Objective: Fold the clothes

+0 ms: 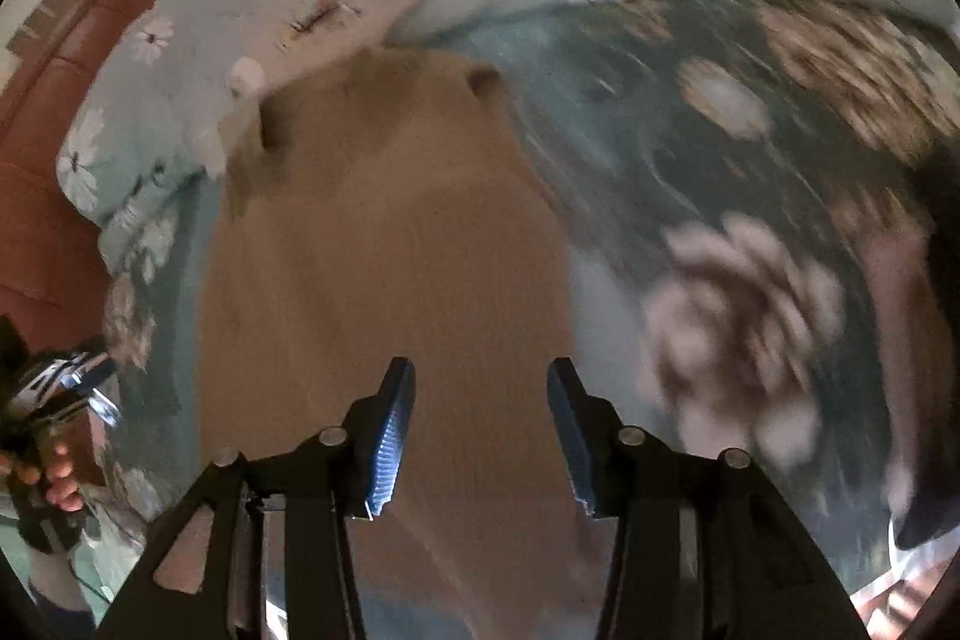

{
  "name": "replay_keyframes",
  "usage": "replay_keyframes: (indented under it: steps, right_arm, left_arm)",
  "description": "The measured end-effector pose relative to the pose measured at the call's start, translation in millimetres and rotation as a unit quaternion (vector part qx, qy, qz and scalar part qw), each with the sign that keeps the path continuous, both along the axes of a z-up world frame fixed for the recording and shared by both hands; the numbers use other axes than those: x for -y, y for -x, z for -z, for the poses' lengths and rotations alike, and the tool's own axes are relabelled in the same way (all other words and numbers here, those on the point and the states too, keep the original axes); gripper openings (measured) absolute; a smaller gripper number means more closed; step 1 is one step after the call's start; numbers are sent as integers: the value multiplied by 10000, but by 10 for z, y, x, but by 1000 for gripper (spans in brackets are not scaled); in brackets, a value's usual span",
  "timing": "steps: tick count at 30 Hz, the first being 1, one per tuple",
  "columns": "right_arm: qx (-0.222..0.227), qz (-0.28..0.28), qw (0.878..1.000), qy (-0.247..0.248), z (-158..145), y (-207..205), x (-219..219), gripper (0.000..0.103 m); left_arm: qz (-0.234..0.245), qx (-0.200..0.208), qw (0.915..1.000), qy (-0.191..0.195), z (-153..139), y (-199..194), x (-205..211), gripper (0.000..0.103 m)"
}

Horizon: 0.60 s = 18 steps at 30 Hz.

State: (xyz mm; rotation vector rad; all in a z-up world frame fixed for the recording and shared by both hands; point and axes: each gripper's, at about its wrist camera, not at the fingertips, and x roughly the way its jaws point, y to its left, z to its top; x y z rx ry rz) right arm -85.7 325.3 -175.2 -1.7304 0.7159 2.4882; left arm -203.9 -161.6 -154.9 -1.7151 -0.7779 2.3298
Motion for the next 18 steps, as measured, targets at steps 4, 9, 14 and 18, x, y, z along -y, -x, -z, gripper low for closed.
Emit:
replay_keyframes:
  steps: [4,9,14,18]
  right_arm:
    - [-218,31,9996,171,159,641,-64,47]
    - [-462,-2,9986,247,463,1148,-140,47]
    - [-484,-132,9987,-16,669,1481,-214,47]
    - [-426,-228,9988,-77,840,1722,-282,47]
  left_arm:
    - [169,120,9997,101,197,564,-104,56]
    - [196,319,9993,35,570,1075,-203,57]
    - [393,325,9987,50,821,1404,-339,57]
    - [505,326,9982,-44,980,1612,-415,57]
